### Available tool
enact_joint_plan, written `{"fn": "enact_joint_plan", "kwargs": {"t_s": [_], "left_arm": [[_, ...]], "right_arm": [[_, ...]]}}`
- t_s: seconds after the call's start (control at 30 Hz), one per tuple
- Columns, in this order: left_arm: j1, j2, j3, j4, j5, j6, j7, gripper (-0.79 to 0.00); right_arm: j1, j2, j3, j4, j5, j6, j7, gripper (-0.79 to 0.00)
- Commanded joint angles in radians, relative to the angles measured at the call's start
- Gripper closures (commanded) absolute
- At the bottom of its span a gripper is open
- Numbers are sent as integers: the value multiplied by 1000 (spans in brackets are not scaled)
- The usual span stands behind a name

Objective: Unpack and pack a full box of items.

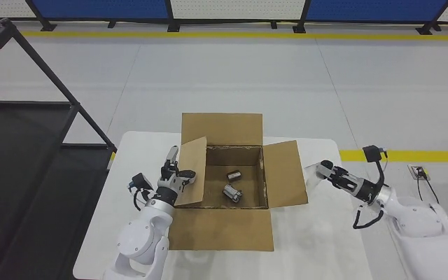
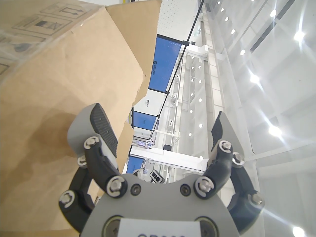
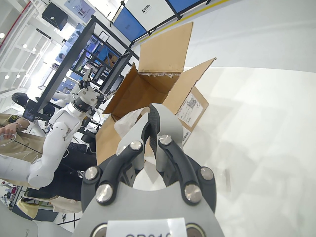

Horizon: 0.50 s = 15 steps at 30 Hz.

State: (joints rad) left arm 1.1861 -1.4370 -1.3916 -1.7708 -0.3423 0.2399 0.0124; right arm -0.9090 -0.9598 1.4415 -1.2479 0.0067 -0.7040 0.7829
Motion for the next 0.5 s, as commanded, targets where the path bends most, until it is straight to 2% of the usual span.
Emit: {"fn": "enact_joint_plan", "kwargs": {"t_s": [0.0, 0.17, 0.23, 0.47], "left_arm": [[1, 0, 0, 0, -1, -1, 2, -785], [3, 0, -5, -1, -5, -5, 5, -785], [4, 0, -6, -1, -6, -6, 6, -785], [1, 0, -4, -2, -6, -13, 5, -785]], "right_arm": [[16, 0, -15, 16, -27, 20, 8, 0], [42, 1, -36, 59, -83, 58, 21, 0], [49, 1, -31, 73, -71, 53, -8, 0], [44, -2, -1, 40, 2, -37, -132, 0]]}}
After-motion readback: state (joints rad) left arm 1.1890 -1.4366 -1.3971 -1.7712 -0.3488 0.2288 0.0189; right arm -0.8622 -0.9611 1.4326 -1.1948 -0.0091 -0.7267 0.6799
